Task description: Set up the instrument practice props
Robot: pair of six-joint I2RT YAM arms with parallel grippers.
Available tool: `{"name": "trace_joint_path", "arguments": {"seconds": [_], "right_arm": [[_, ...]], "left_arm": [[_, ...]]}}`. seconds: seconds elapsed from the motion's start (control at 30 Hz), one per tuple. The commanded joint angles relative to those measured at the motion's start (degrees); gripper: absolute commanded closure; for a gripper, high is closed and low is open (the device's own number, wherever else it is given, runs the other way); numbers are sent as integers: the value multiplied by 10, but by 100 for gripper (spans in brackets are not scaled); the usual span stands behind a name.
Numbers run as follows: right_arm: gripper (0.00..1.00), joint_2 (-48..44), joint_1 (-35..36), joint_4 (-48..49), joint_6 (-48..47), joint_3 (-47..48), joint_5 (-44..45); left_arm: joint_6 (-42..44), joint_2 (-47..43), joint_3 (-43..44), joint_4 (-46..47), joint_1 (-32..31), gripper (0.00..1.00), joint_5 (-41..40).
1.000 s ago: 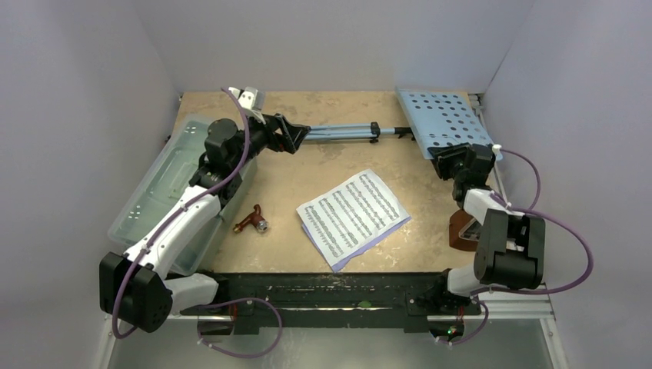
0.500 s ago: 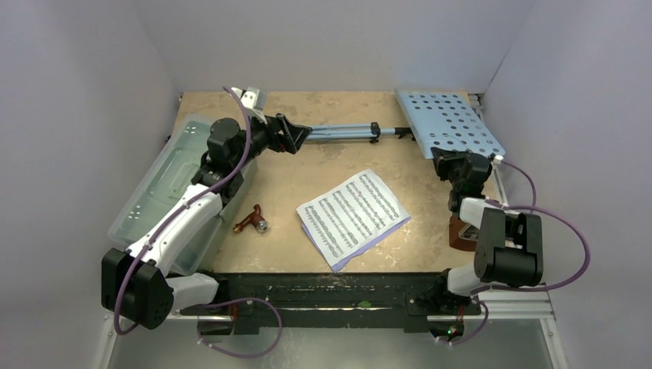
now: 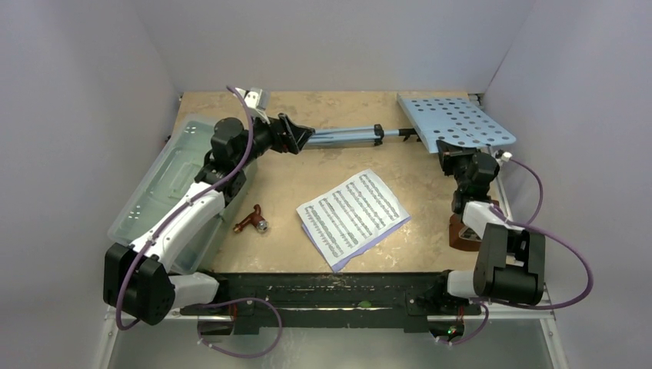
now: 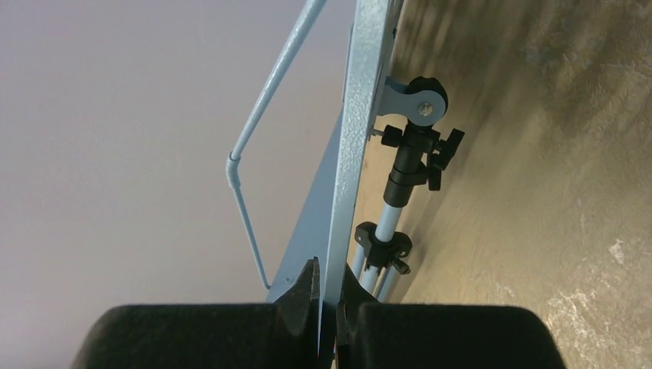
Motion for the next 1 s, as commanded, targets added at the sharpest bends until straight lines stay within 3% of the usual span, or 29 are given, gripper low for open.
{"name": "trace_joint_path", "arguments": {"seconds": [0.0,0.53,0.63,0.77,0.97], "right_arm": [[100,-47,2,194,-73,57,-57],[100,-165,6,242,-113,194,-151],[100,-168,9,260,-128,216,-182],[100,-154,15,311,-136,243,-237],[100,-149,52,310,-190,274,-300]], "left_arm": [[-20,7,12,40,-2,14,14],[-6,66,60,9,-2,14,26],[-27,106,108,-16,-2,12,31],[-46,189,229,-136,-2,18,50],[-51,259,279,-101,-2,17,86]]}}
